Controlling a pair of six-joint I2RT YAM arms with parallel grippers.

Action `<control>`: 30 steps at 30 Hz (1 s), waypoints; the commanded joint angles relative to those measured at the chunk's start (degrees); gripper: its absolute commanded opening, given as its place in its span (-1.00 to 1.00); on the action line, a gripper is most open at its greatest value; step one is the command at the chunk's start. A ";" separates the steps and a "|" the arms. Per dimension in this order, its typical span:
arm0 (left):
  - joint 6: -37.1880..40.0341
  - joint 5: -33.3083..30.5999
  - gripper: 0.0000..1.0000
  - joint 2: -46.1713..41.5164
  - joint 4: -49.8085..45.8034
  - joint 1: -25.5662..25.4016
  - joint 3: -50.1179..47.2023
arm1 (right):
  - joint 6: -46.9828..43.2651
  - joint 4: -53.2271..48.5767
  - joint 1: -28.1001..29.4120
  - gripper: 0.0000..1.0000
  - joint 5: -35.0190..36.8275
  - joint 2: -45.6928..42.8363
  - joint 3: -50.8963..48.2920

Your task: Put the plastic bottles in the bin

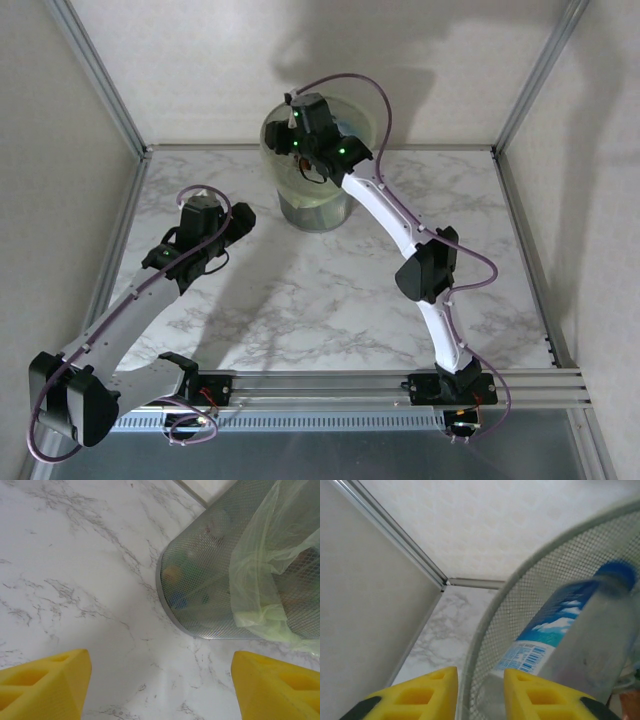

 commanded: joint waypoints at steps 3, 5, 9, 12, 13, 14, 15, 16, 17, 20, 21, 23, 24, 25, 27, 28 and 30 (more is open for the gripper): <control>0.13 -0.41 0.48 -1.04 1.16 0.87 -1.22 | 0.15 3.65 0.21 -0.45 1.65 -7.15 -11.85; 0.07 -0.26 0.48 -0.95 1.34 1.01 -1.22 | 0.31 4.25 0.29 -0.45 2.54 -8.80 -14.29; -0.10 -0.08 0.47 -0.58 1.50 0.99 -0.74 | -0.28 3.36 0.31 -0.37 3.47 -10.10 -12.88; -0.10 -0.27 0.50 -0.84 1.33 1.01 -0.19 | -1.53 1.56 0.92 -0.24 4.68 -11.33 -9.42; -0.10 -0.61 0.53 -0.95 1.29 0.98 -0.01 | -1.93 1.15 1.17 -0.19 5.26 -12.14 -8.75; 0.05 -1.06 0.56 -1.12 1.22 0.99 0.30 | -2.29 0.77 1.43 -0.12 5.98 -13.27 -8.58; 0.31 -1.68 0.59 -1.21 1.13 1.01 0.72 | -2.53 0.50 1.64 -0.07 6.71 -14.76 -8.88; 0.69 -2.27 0.62 -1.30 1.15 0.96 1.16 | -2.63 0.46 1.83 -0.03 7.55 -16.29 -9.79; 1.15 -2.99 0.65 -1.36 1.22 1.03 1.70 | -2.68 0.55 1.97 0.01 8.68 -18.48 -11.66; 2.71 -6.29 0.78 -1.78 2.23 1.17 3.19 | -2.64 2.56 1.99 0.23 12.76 -27.29 -22.04; 3.28 -7.24 0.82 -1.98 2.95 1.19 3.48 | -2.76 3.66 2.06 0.30 14.14 -30.41 -26.10; 4.92 -10.70 0.91 -2.18 4.86 1.21 3.47 | -2.82 5.59 2.02 0.47 18.51 -38.00 -35.79; 5.43 -13.01 0.93 -2.27 5.79 1.31 3.25 | -2.57 6.41 2.07 0.55 20.98 -41.49 -40.30; 5.77 -17.22 0.97 -2.48 6.93 1.32 2.54 | -2.36 7.46 2.03 0.66 24.06 -45.55 -45.70; 6.92 -25.91 0.99 -3.27 10.84 1.32 -0.57 | -2.33 9.73 2.04 0.86 30.21 -53.36 -55.97; 8.32 -29.70 0.99 -3.78 14.21 1.32 -3.25 | -1.89 10.33 2.01 0.97 33.11 -57.31 -61.73; 6.33 -38.76 0.99 -3.56 22.30 1.37 -10.20 | -0.94 12.69 1.88 0.97 37.74 -63.91 -72.66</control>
